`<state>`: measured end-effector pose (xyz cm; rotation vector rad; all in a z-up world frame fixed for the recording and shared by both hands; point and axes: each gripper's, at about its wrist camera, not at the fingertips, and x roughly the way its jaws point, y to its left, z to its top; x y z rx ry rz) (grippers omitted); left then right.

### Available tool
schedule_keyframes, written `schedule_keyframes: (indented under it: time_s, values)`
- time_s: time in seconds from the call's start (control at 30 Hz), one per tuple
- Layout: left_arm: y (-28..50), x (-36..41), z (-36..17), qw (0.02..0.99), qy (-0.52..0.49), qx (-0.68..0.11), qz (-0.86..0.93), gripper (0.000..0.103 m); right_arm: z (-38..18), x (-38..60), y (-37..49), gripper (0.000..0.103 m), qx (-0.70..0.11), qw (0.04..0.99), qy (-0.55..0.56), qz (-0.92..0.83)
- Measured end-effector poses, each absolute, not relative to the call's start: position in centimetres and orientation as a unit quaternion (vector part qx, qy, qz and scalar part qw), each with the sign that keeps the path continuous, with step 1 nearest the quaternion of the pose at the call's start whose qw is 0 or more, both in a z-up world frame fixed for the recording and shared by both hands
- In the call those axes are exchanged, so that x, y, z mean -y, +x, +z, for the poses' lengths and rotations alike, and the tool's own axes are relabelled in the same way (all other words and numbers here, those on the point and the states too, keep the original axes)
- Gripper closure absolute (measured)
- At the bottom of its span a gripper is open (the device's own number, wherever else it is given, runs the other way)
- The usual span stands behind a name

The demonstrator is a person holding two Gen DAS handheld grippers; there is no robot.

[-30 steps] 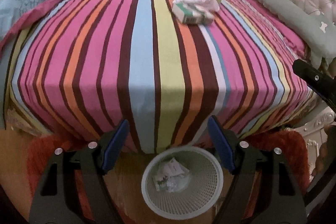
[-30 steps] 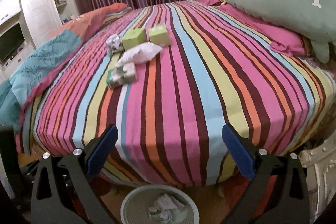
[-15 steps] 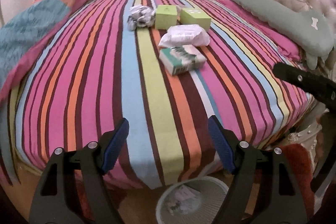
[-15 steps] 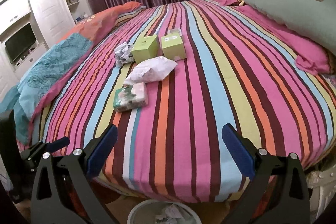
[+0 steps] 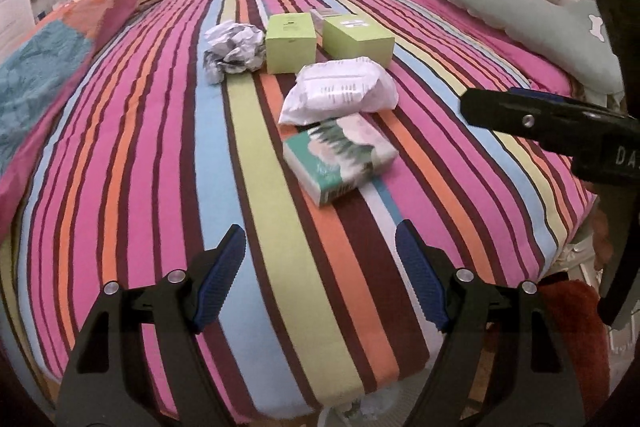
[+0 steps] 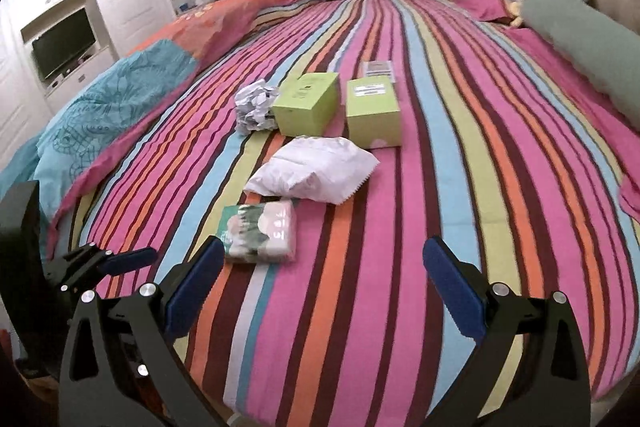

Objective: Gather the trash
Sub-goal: 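Grasp the white plastic bag with the right gripper while the left gripper grasps the green tissue pack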

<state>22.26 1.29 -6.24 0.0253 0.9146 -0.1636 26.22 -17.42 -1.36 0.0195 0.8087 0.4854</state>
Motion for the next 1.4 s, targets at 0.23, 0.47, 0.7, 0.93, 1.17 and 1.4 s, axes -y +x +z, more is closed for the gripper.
schedule_keyframes:
  time_s: [0.23, 0.47, 0.7, 0.93, 1.17, 1.4]
  values:
    - [24.9, -1.1, -6.5, 0.894, 0.026, -0.435, -0.100, 0.027, -1.2, 16.1, 29.3, 0.008, -0.396, 0.881, -0.022, 0.258]
    - [27.6, -1.1, -7.3, 0.887, 0.041, -0.444, -0.121, 0.027, -1.5, 14.6, 31.8, 0.008, -0.408, 0.872, -0.050, 0.266]
    - [29.2, -1.2, -8.2, 0.879, 0.046, -0.454, -0.140, 0.027, -2.9, 12.7, 33.7, 0.008, -0.425, 0.859, -0.087, 0.272]
    - [30.4, -0.8, -8.6, 0.872, 0.047, -0.459, -0.165, 0.027, -4.0, 11.1, 35.1, 0.008, -0.435, 0.848, -0.125, 0.276]
    - [31.7, -0.5, -8.9, 0.868, 0.032, -0.464, -0.175, 0.027, -5.3, 10.5, 37.3, 0.008, -0.466, 0.836, -0.114, 0.266]
    - [32.3, 0.7, -9.6, 0.863, 0.023, -0.472, -0.180, 0.027, -5.5, 10.0, 37.8, 0.009, -0.465, 0.837, -0.104, 0.269]
